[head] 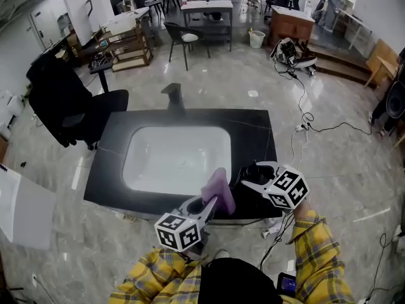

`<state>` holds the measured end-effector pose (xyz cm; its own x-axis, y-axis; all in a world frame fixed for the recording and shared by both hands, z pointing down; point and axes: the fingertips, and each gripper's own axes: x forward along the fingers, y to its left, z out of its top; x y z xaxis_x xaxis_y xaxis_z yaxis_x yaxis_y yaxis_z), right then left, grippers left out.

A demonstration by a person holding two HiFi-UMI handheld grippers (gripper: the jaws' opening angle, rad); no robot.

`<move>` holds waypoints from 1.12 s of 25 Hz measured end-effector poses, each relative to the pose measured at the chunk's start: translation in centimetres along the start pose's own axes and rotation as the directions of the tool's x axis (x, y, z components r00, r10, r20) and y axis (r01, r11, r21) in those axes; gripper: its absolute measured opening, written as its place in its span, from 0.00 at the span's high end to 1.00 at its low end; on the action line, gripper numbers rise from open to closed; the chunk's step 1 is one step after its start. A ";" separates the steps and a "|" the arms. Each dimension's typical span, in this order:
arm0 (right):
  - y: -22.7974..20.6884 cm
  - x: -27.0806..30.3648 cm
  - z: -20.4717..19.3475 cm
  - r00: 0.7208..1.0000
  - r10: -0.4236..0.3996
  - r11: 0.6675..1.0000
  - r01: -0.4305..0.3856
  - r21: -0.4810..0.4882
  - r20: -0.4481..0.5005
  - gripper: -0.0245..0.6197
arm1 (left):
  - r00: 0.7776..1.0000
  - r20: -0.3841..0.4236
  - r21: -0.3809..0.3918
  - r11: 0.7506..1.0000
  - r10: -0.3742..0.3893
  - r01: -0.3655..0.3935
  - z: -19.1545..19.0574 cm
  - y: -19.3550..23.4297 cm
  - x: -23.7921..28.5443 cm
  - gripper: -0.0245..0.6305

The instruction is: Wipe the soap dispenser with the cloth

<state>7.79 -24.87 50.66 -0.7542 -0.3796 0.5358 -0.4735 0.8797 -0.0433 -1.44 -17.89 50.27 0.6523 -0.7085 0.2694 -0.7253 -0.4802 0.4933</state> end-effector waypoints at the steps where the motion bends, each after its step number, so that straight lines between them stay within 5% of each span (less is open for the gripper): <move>1: -0.2 0.0 0.0 0.999 -0.039 0.999 0.038 0.031 0.016 0.64 | 1.000 0.000 -0.002 1.000 0.000 0.000 0.0 0.0 0.2 0.86; 5: -0.6 -0.2 -0.2 0.978 -0.204 0.968 0.196 0.154 0.040 0.65 | 1.000 0.001 0.001 1.000 -0.007 0.007 0.2 -0.1 0.4 0.86; 10: -1.2 -0.5 -0.5 0.921 -0.389 0.886 0.371 0.278 0.011 0.65 | 1.000 0.003 0.002 1.000 -0.009 0.009 0.2 -0.3 0.9 0.86; 21: -1.6 -0.9 -0.5 0.782 -0.621 0.685 0.571 0.453 -0.047 0.66 | 1.000 0.016 -0.001 1.000 0.008 -0.008 0.7 -0.5 0.7 0.86; 23: -1.5 -0.8 -0.5 0.783 -0.621 0.682 0.564 0.466 -0.040 0.66 | 1.000 0.017 -0.002 1.000 0.008 -0.008 0.7 -0.6 0.8 0.86; 28: -0.5 -1.5 0.1 0.836 -0.547 0.762 0.480 0.436 0.035 0.59 | 1.000 0.015 -0.014 1.000 -0.001 0.001 0.8 -1.0 1.1 0.86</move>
<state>9.14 -24.76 49.78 -0.3877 -0.8090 0.4419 -0.9207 0.3631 -0.1431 -0.22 -18.58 49.44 0.6496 -0.7156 0.2567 -0.7214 -0.4737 0.5052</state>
